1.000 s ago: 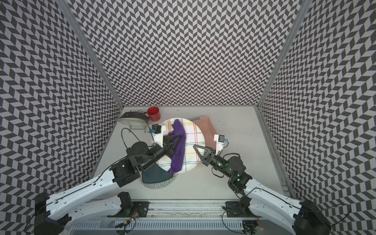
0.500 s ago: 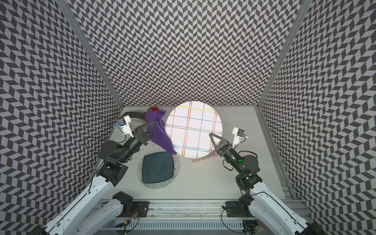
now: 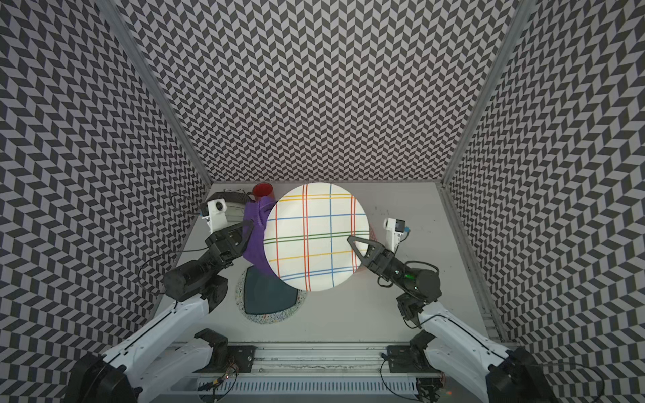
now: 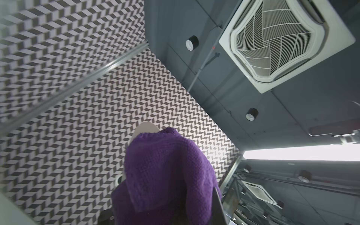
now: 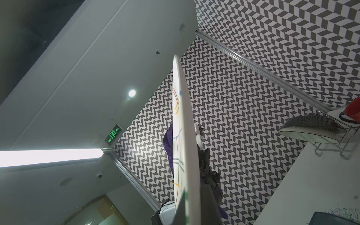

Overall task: Wipe the wet plate dry
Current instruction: Wipe the plate with towel.

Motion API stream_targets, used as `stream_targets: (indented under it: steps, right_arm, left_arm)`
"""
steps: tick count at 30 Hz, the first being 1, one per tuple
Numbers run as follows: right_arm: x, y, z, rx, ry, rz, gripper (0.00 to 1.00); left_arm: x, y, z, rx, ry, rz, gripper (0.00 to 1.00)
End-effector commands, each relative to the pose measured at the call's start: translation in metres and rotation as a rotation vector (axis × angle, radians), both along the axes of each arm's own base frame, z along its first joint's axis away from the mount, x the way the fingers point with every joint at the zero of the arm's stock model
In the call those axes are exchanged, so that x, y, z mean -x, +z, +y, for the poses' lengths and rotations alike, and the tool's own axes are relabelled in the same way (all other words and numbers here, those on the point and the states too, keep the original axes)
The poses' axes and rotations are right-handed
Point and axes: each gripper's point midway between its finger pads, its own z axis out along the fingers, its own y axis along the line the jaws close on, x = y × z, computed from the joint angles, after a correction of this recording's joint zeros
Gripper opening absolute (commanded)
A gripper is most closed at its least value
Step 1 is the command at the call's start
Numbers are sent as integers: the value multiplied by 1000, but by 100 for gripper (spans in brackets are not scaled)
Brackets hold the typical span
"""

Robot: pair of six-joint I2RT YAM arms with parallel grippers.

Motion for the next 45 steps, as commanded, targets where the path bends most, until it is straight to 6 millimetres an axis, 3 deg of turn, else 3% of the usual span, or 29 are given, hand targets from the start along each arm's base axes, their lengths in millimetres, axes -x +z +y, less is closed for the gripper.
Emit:
stream_targets:
  steps: [1,7,12,17,19,22,26,30,35,40,45]
  right_arm:
    - [26,37,2,-77,45,-160,0]
    - [27,40,16,-92,68,-160,0]
    - [24,50,28,-95,78,-174,0]
    - [10,64,16,-168,-3,-151,0]
    - [1,67,8,-164,-52,-132,0]
    - [-1,63,-1,-138,-101,-130,0]
    - [30,47,25,-34,2,-194,0]
    - [52,37,41,-45,52,-199,0]
    - [52,55,44,-77,51,-223,0]
    - [36,77,35,-136,-45,-213,0]
    - [13,93,16,-154,-160,-189,0]
  left_arm:
    - [23,14,-9,32,-74,-69,0]
    - [26,9,-20,76,-129,-45,0]
    - [40,12,-44,96,-202,-46,0]
    - [63,16,-68,101,-278,-57,0]
    - [67,18,-64,120,-286,-64,0]
    - [60,30,-39,161,-253,-87,0]
    - [49,49,-18,162,-169,-106,0]
    - [48,57,-27,168,-199,-113,0]
    - [58,45,-50,192,-313,-83,0]
    - [75,28,-79,157,-357,-45,0]
    - [85,18,-81,166,-391,-27,0]
